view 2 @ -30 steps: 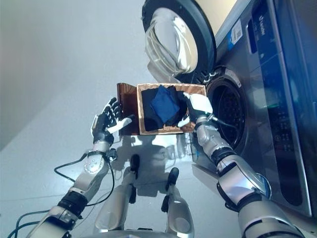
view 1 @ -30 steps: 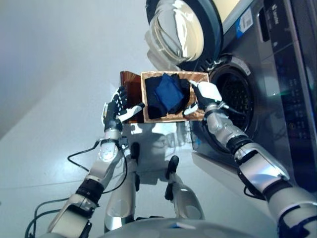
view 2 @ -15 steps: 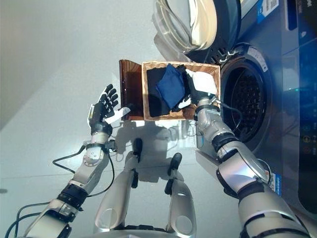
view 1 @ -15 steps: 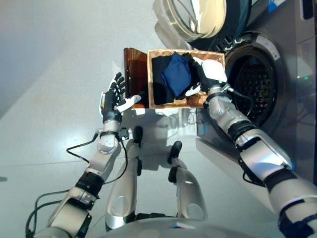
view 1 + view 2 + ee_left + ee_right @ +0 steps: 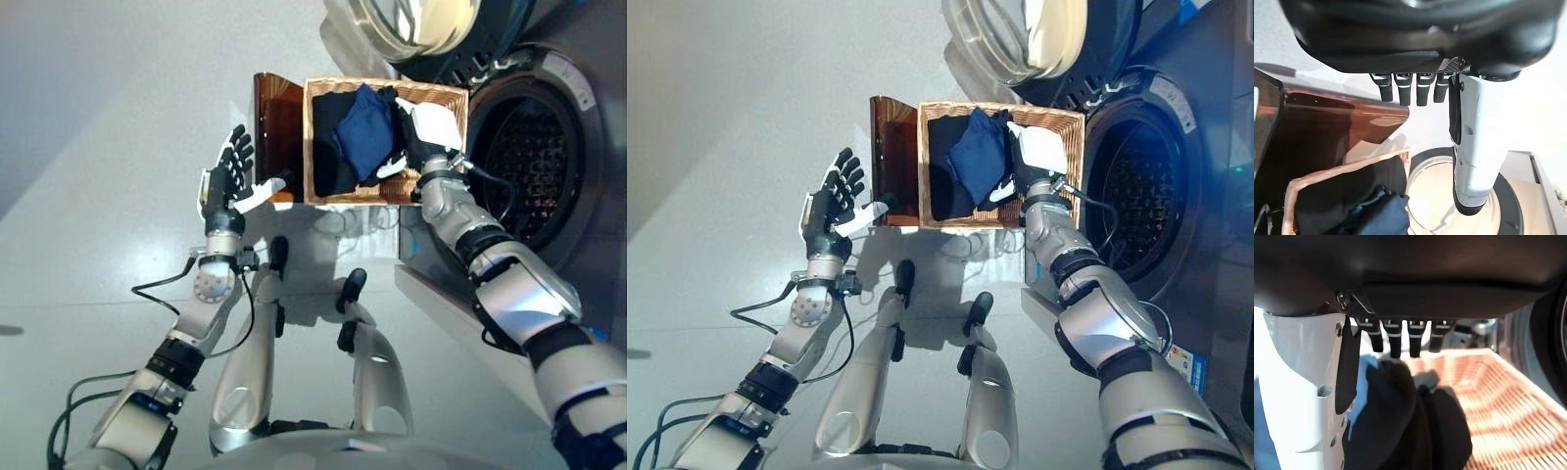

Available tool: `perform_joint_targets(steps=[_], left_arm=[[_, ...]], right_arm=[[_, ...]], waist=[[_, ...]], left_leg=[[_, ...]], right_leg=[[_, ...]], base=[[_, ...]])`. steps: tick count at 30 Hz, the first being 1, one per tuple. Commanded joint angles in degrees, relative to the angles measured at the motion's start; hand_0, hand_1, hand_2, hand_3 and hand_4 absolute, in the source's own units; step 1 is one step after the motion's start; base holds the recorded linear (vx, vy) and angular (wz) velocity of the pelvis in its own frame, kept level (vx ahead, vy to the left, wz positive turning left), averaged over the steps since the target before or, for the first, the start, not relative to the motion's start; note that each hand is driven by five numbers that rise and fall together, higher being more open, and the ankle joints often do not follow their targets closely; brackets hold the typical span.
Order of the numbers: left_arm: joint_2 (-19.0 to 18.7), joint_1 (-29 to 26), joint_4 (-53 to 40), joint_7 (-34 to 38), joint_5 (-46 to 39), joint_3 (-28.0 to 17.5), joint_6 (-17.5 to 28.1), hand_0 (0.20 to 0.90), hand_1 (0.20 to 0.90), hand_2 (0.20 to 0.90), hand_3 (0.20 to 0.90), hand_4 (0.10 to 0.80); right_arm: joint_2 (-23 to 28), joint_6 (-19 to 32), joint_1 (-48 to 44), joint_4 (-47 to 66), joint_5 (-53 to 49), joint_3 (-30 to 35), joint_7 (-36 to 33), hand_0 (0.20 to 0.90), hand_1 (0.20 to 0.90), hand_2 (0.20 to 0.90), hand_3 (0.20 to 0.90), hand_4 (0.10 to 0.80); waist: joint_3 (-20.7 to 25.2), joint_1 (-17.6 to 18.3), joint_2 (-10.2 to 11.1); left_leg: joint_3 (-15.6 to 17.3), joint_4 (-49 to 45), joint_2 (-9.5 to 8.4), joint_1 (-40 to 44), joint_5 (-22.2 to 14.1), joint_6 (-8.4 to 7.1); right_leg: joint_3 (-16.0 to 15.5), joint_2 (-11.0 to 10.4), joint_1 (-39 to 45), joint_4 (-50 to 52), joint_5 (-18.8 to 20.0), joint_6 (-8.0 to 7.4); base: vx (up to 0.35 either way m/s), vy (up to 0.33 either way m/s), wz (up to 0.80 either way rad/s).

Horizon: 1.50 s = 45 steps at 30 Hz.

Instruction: Pick up the clothes and place them into the washing machine

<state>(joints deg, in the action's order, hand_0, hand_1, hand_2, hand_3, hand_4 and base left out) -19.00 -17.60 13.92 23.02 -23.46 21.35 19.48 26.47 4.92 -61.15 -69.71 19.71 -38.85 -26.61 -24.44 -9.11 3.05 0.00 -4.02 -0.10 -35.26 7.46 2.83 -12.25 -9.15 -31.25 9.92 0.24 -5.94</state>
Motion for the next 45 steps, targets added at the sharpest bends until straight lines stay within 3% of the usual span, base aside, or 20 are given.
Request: perform_joint_targets(steps=[1, 4, 6, 7, 20, 21, 23, 24, 26, 27, 30, 31, 33, 41, 45], left_arm=[[-0.9, 0.3, -10.8, 0.7, 1.5, -0.2, 6.6, 0.900, 0.900, 0.900, 0.900, 0.800], [-1.1, 0.6, -11.0, 1.1, 1.7, -0.3, 6.9, 0.900, 0.900, 0.900, 0.900, 0.800], [-1.0, 0.6, -11.0, 1.4, 1.7, -0.5, 6.9, 0.900, 0.900, 0.900, 0.900, 0.800], [-1.0, 0.6, -11.0, 1.4, 1.7, -0.5, 6.9, 0.900, 0.900, 0.900, 0.900, 0.800], [-1.0, 0.3, -11.1, 1.8, 2.2, -0.5, 7.4, 0.900, 0.900, 0.900, 0.900, 0.800], [-1.0, 0.3, -11.0, 1.8, 2.1, -0.5, 7.3, 0.900, 0.900, 0.900, 0.900, 0.800], [-0.9, 0.4, -11.2, 1.9, 2.1, -0.8, 7.3, 0.900, 0.900, 0.900, 0.900, 0.800], [-0.8, 0.5, -11.2, 1.9, 2.1, -0.8, 7.3, 0.900, 0.900, 0.900, 0.900, 0.800], [-1.0, 0.3, -11.3, 1.9, 2.3, -1.0, 7.4, 0.900, 0.900, 0.900, 0.900, 0.800], [-0.9, 0.3, -11.3, 2.0, 2.4, -1.0, 7.4, 0.900, 0.900, 0.900, 0.900, 0.800], [-0.7, 0.0, -10.7, 2.2, 2.6, -1.0, 7.3, 0.900, 0.900, 0.900, 0.900, 0.800], [-0.7, -0.1, -10.7, 2.2, 2.7, -1.2, 7.4, 0.900, 0.900, 0.900, 0.900, 0.800], [-0.8, -0.4, -10.3, 2.4, 3.0, -1.6, 7.3, 0.900, 0.900, 0.900, 0.900, 0.800], [-0.9, -0.2, -9.1, 2.6, 2.7, -2.6, 7.1, 0.900, 0.900, 0.900, 0.900, 0.800], [-0.3, 0.9, -8.0, 2.5, 2.0, -3.1, 6.6, 0.900, 0.900, 0.900, 0.900, 0.800]], right_arm=[[5.3, 0.7, -8.0, -0.3, -2.0, -3.0, -4.6, 0.900, 0.900, 0.900, 0.900, 0.800], [5.2, 0.8, -9.4, -1.0, -2.3, -3.6, -4.8, 0.900, 0.900, 0.900, 0.900, 0.800], [5.4, 0.9, -9.9, -1.0, -2.5, -3.9, -4.7, 0.378, 0.378, 0.378, 0.378, 0.427], [5.4, 0.9, -9.9, -1.0, -2.5, -3.9, -4.6, 0.200, 0.200, 0.200, 0.200, 0.300], [6.8, 0.8, -12.7, -3.7, -2.6, -5.0, -4.6, 0.200, 0.200, 0.200, 0.200, 0.300], [6.8, 0.8, -12.7, -3.7, -2.6, -5.1, -4.6, 0.200, 0.200, 0.200, 0.200, 0.300], [7.6, 0.7, -13.5, -4.0, -2.3, -5.5, -4.6, 0.200, 0.200, 0.200, 0.200, 0.300], [7.6, 0.7, -13.4, -4.0, -2.3, -5.5, -4.6, 0.200, 0.200, 0.200, 0.200, 0.300], [8.1, 0.4, -13.7, -4.5, -2.0, -5.6, -4.7, 0.200, 0.200, 0.200, 0.200, 0.300], [8.4, 0.4, -13.5, -4.6, -2.0, -5.4, -4.9, 0.200, 0.200, 0.200, 0.200, 0.300], [8.6, 0.4, -12.8, -4.6, -2.2, -4.9, -4.9, 0.200, 0.200, 0.200, 0.200, 0.300], [8.7, 0.4, -12.4, -4.3, -2.1, -4.7, -4.9, 0.200, 0.200, 0.200, 0.200, 0.300], [8.5, 0.5, -11.6, -2.7, -2.7, -3.9, -5.0, 0.200, 0.200, 0.200, 0.200, 0.300], [9.3, 1.6, -8.4, 2.7, -7.9, 1.5, -5.9, 0.200, 0.200, 0.200, 0.200, 0.300], [7.4, 5.6, -2.4, 12.3, -21.3, 12.1, -6.4, 0.200, 0.200, 0.200, 0.200, 0.300]], waist=[[1.2, -1.0, -1.2], [0.7, -1.7, -1.6], [0.4, -1.9, -1.8], [0.4, -1.8, -1.9], [-1.2, -3.3, -3.8], [-1.0, -3.2, -3.5], [-1.6, -3.7, -4.0], [-1.4, -3.6, -3.8], [-1.7, -3.7, -4.2], [-2.0, -3.9, -4.5], [-1.7, -3.8, -4.3], [-1.8, -3.7, -4.4], [-1.6, -3.4, -4.2], [-0.5, -1.3, -3.7], [0.5, 0.9, -3.5]], left_leg=[[-0.6, -8.4, -1.60, -2.3, -9.0, -4.61], [-1.0, -8.7, -2.05, -4.0, -8.9, -4.44], [-1.1, -8.9, -2.17, -4.6, -9.0, -4.39], [-1.1, -8.9, -2.18, -4.7, -9.0, -4.39], [-2.1, -9.2, -3.09, -8.0, -7.9, -4.36], [-2.4, -9.3, -3.18, -7.3, -9.7, -4.68], [-1.9, -8.8, -3.15, -8.2, -7.7, -4.29], [-2.2, -9.0, -3.25, -7.5, -9.5, -4.62], [-2.1, -8.8, -3.35, -7.3, -9.3, -4.67], [-1.7, -8.6, -3.24, -7.8, -7.4, -4.33], [-1.8, -8.3, -3.18, -6.8, -9.0, -4.65], [-1.5, -8.0, -2.94, -7.2, -7.1, -4.35], [-1.0, -7.5, -2.60, -6.1, -7.0, -4.41], [0.5, -5.7, -1.49, -2.2, -6.3, -4.54], [2.0, -4.0, -0.86, 0.8, -5.6, -4.67]], right_leg=[[-0.9, -0.5, 5.6, 1.2, -1.9, -1.12], [-1.1, -0.5, 3.9, 2.1, -2.2, -1.11], [-1.3, -0.7, 3.4, 2.6, -2.5, -1.08], [-1.3, -0.7, 3.4, 2.6, -2.5, -1.08], [-1.9, -1.3, -0.3, 4.8, -3.5, -0.84], [-1.4, -1.3, 0.2, 5.0, -4.9, -1.18], [-2.3, -1.5, -0.6, 4.8, -3.1, -1.07], [-1.8, -1.5, -0.1, 5.1, -4.6, -1.43], [-1.7, -1.5, -0.1, 5.1, -4.6, -1.46], [-2.1, -1.5, -0.5, 4.8, -3.1, -1.15], [-1.7, -1.6, 0.4, 4.7, -4.1, -1.69], [-2.2, -1.5, 0.2, 4.1, -2.5, -1.38], [-2.1, -1.4, 0.9, 3.6, -2.3, -1.47], [-0.9, -0.8, 3.7, 1.1, -0.9, -1.46], [0.5, -0.1, 5.4, -1.0, 0.2, -1.29]], base=[[0.012, 0.015, 0.07], [0.016, 0.036, 0.09], [0.014, 0.009, 0.13], [0.008, 0.011, 0.09], [0.008, 0.011, 0.06], [0.089, -0.012, 0.03], [-0.008, 0.028, 0.08], [-0.006, 0.016, 0.10], [-0.001, 0.029, 0.00], [-0.090, 0.064, -0.04], [0.035, 0.000, -0.02], [-0.078, 0.032, -0.02], [-0.039, 0.013, -0.02], [-0.003, 0.007, -0.15], [-0.007, 0.015, -0.20]])
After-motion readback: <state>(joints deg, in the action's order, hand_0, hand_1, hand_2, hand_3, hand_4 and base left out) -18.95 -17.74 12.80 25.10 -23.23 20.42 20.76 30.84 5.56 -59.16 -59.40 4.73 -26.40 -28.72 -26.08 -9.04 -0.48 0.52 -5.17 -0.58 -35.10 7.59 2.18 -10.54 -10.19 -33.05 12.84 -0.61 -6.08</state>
